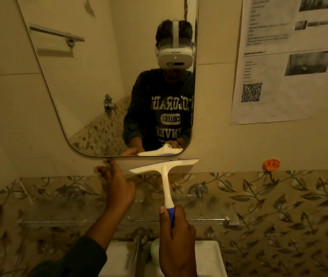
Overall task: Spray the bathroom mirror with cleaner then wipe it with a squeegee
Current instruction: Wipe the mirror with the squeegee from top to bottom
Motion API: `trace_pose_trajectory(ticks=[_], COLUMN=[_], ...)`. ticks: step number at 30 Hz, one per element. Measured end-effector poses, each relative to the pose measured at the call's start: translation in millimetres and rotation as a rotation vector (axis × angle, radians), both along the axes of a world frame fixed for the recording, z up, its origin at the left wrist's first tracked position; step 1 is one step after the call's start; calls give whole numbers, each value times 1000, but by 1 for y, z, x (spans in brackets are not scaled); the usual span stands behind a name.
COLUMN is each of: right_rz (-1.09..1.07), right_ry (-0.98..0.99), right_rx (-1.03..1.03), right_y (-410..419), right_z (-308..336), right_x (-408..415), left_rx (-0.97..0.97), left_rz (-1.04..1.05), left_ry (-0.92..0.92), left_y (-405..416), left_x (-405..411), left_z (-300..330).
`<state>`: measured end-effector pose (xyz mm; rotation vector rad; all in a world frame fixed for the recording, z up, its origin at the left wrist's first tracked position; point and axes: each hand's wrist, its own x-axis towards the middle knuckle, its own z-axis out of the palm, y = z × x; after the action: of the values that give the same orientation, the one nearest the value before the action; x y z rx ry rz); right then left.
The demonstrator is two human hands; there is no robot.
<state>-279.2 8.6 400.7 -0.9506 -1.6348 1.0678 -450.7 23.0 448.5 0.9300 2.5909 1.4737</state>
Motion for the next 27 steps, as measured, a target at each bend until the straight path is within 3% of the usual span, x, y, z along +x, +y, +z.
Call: trace_pose_trajectory(ticks=[20, 27], right_rz=[-16, -39], right_ry=[96, 15], right_rx=[36, -52], right_y=[-3, 3], right_z=[14, -4], right_x=[-3, -1], left_rx=[-20, -25], left_rz=[-29, -16], left_ry=[61, 51], left_y=[-3, -4], left_x=[-1, -1], left_z=[-2, 1])
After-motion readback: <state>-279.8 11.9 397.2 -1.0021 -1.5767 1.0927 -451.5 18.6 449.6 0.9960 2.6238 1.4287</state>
